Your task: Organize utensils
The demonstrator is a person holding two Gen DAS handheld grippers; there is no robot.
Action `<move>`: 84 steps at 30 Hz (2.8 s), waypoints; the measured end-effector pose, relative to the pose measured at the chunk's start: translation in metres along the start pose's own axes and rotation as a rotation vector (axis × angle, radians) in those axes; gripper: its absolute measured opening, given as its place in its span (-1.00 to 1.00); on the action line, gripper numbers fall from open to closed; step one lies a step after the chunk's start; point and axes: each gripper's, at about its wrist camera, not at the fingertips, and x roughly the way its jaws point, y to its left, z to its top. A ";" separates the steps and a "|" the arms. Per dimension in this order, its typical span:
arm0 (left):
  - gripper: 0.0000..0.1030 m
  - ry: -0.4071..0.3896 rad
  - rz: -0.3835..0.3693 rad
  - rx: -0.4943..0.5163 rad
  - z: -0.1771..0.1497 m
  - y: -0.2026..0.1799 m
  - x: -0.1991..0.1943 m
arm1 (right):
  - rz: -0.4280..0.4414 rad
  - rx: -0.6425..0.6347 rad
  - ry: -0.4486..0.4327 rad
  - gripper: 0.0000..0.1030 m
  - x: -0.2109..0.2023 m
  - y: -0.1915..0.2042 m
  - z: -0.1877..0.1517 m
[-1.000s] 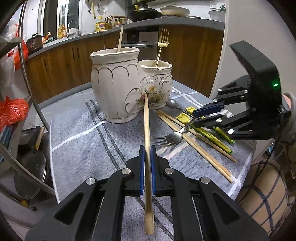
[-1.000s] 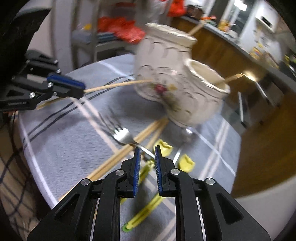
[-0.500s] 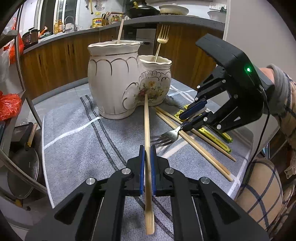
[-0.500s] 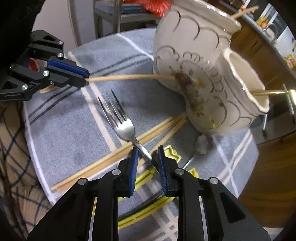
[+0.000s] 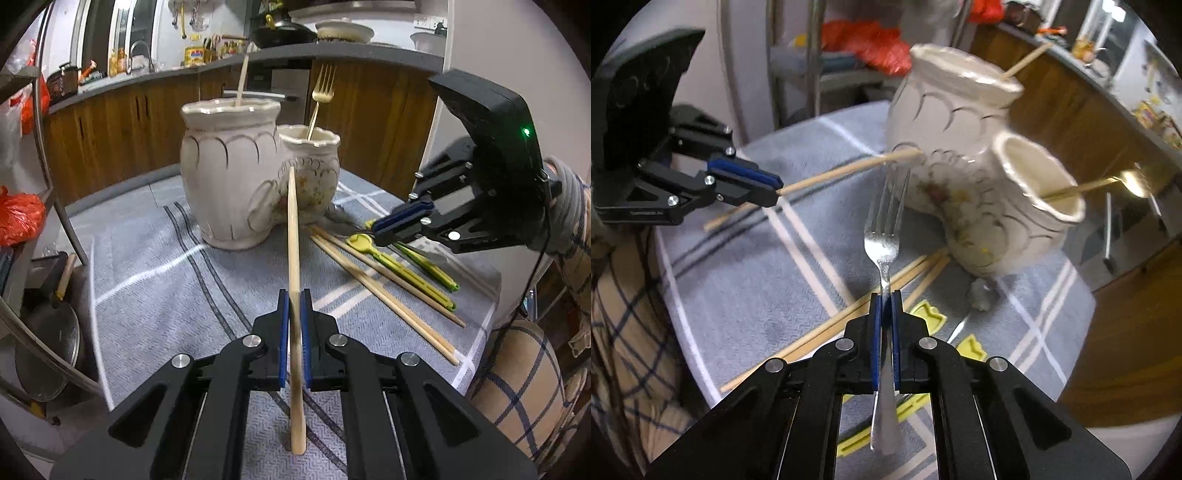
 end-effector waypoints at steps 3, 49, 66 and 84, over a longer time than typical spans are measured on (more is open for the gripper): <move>-0.89 -0.066 -0.001 0.000 0.004 -0.001 -0.012 | -0.021 0.060 -0.076 -0.89 -0.014 -0.003 -0.011; -0.89 -0.447 0.236 -0.095 0.115 0.042 0.041 | -0.278 0.573 -0.618 -0.88 0.002 -0.095 0.029; -0.83 -0.412 0.248 -0.105 0.106 0.043 0.038 | -0.259 0.542 -0.498 -0.88 0.021 -0.083 0.036; 0.29 -0.473 0.307 -0.091 0.102 0.035 0.023 | -0.330 0.536 -0.607 0.60 -0.018 -0.074 0.022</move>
